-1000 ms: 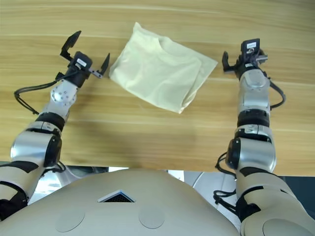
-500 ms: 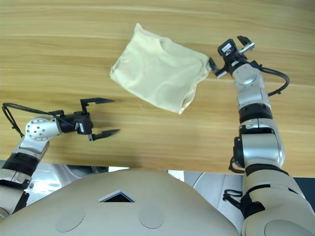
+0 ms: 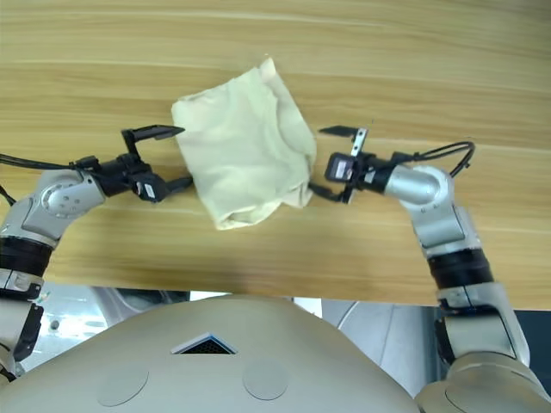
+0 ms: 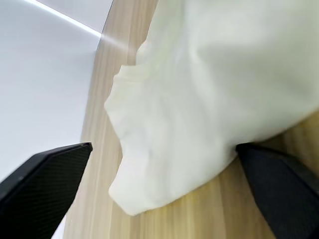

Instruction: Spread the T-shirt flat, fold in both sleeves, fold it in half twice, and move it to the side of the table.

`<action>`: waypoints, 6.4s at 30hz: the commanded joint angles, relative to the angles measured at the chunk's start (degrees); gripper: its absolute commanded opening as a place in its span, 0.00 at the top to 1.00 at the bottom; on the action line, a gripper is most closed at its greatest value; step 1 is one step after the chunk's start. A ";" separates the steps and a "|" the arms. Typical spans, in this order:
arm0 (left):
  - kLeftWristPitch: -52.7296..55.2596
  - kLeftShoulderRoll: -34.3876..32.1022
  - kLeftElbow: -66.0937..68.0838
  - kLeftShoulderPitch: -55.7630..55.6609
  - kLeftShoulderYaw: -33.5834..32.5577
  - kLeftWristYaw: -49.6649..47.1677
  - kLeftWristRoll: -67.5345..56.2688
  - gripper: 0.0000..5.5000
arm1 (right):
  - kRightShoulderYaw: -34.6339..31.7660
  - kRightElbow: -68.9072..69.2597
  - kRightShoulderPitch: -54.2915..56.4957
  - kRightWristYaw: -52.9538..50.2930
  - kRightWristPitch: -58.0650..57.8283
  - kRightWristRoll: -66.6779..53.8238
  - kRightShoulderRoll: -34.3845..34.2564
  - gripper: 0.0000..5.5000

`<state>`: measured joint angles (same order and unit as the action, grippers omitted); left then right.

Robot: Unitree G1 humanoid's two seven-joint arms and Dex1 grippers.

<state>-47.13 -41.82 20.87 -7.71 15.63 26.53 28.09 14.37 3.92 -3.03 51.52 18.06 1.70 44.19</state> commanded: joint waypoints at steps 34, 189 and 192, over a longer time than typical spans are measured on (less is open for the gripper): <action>1.27 -11.88 -13.61 15.49 2.69 11.19 -16.56 0.02 | -0.83 -12.96 1.81 -2.51 8.24 11.01 8.68 0.02; 54.84 25.53 20.57 -10.71 -35.57 20.31 -63.09 0.14 | -27.76 -39.36 22.40 -13.87 -26.02 -21.96 -17.90 0.02; 55.65 26.49 3.63 -3.21 -39.52 33.14 -73.32 0.14 | -20.04 -17.21 12.85 -4.63 -13.86 -20.36 -19.08 0.02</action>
<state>7.92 -16.10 36.15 -16.16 -21.78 51.27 -38.99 -11.62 -28.01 15.88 40.26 -3.32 -20.20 25.93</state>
